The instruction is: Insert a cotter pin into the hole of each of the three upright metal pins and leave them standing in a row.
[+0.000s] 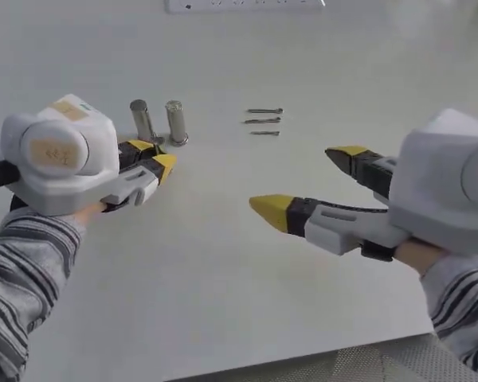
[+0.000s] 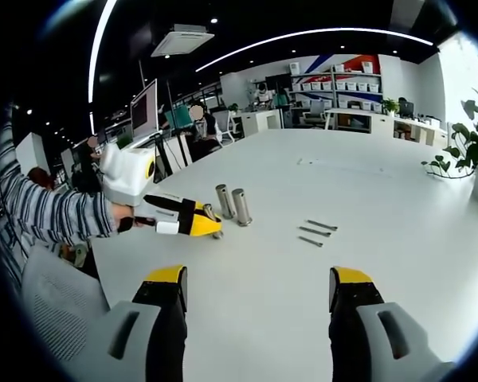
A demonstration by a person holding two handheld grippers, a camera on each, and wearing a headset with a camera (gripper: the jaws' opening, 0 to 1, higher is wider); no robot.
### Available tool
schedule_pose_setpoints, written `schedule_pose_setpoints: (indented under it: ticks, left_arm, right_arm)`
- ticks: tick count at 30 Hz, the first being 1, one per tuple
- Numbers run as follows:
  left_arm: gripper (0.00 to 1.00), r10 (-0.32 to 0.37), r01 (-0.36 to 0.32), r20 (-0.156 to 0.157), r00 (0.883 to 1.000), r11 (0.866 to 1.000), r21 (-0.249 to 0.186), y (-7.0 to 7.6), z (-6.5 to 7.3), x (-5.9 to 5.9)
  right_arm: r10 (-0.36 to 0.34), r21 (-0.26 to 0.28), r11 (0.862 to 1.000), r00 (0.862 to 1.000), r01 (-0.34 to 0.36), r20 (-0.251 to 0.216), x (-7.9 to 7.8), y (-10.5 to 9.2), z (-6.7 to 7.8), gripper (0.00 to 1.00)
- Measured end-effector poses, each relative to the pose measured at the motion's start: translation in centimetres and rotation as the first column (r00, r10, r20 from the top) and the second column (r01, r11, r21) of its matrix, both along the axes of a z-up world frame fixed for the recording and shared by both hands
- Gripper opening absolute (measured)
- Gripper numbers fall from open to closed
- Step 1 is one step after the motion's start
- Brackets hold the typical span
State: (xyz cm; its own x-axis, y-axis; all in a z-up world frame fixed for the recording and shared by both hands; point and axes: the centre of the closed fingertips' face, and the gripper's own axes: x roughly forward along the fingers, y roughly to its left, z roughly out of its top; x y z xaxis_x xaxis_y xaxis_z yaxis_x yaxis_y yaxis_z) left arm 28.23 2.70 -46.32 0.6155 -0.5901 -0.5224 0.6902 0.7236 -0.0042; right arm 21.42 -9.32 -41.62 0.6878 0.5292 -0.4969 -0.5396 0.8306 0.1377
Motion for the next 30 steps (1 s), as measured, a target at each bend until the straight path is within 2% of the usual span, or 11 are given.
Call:
schedule_pose_setpoints:
  ticks: [15,21,30]
  left_arm:
    - [0.05,-0.121,0.120,-0.007,0.993,0.992,-0.035,-4.3,0.1,-2.2]
    - [0.05,-0.163,0.163,-0.015,0.986,0.986,-0.024,-5.0,-0.4,-2.7]
    - [0.05,-0.182,0.182,-0.012,0.983,0.983,-0.035,-5.3,-0.4,-2.6]
  right_arm:
    - [0.004,-0.011,1.000,1.000,-0.004,-0.015,-0.5,-0.3,-0.3,0.69]
    - [0.004,-0.011,1.000,1.000,-0.004,-0.024,-0.6,-0.3,-0.6,0.69]
    - [0.001,-0.012,1.000,1.000,-0.002,-0.027,-0.4,-0.5,-0.7,0.67]
